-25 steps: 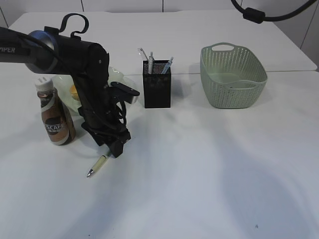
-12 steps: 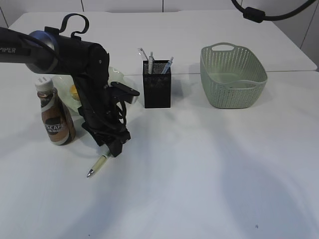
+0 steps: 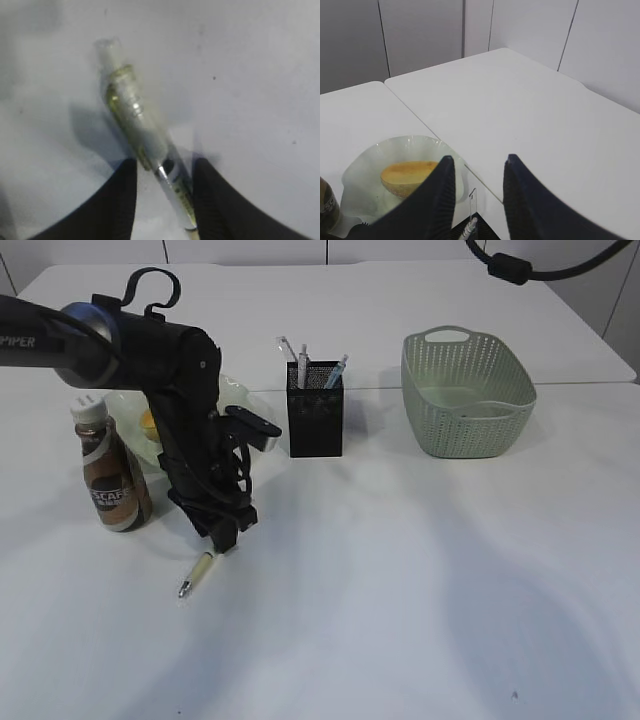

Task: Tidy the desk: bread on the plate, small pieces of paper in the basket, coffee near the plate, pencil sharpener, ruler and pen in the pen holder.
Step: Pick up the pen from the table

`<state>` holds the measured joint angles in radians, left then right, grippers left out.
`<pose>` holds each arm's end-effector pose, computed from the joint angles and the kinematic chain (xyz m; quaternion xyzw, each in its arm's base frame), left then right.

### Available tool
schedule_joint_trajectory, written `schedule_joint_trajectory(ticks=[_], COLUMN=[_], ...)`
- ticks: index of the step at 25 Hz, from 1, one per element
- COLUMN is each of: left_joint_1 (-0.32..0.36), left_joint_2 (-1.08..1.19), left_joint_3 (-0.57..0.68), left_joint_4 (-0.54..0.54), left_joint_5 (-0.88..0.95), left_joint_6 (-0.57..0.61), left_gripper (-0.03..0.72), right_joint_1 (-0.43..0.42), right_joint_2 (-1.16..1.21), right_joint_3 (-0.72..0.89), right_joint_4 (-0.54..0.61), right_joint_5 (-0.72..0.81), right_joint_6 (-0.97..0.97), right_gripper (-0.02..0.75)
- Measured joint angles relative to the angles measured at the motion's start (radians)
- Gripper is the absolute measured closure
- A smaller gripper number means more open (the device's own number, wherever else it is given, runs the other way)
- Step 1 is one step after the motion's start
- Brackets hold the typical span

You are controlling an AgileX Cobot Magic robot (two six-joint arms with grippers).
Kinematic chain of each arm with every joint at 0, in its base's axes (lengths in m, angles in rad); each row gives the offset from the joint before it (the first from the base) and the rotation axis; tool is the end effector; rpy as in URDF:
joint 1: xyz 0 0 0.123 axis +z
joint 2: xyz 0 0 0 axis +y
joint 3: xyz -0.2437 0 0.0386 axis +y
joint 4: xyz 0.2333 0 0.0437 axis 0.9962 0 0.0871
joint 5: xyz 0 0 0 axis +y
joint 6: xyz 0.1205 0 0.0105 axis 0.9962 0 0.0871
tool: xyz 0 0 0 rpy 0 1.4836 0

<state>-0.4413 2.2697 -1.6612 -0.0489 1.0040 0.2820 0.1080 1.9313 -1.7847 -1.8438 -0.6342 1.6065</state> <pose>0.3670 -0.1789 0.0665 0.3418 0.9393 -0.0227 0.0210 0.4453 0.1177 0.3215 -0.3316 0.7027 0.1799 0.6033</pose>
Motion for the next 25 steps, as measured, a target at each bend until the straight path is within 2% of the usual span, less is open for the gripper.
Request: schedule_joint_trajectory(ticks=[12, 19, 25], left_joint_1=[0.000, 0.000, 0.000], left_joint_2=[0.005, 0.011, 0.043], left_joint_3=[-0.007, -0.024, -0.126], left_joint_4=[0.006, -0.033, -0.090], left_joint_5=[0.033, 0.046, 0.115], left_joint_6=[0.000, 0.000, 0.000], left_gripper=[0.610, 0.624, 0.624], right_joint_1=[0.000, 0.000, 0.000], right_joint_2=[0.000, 0.000, 0.000], right_joint_3=[0.000, 0.000, 0.000], right_joint_4=[0.000, 0.000, 0.000], right_joint_5=[0.019, 0.024, 0.060], right_joint_6=[0.000, 0.001, 0.001], right_gripper=[0.461, 0.461, 0.461])
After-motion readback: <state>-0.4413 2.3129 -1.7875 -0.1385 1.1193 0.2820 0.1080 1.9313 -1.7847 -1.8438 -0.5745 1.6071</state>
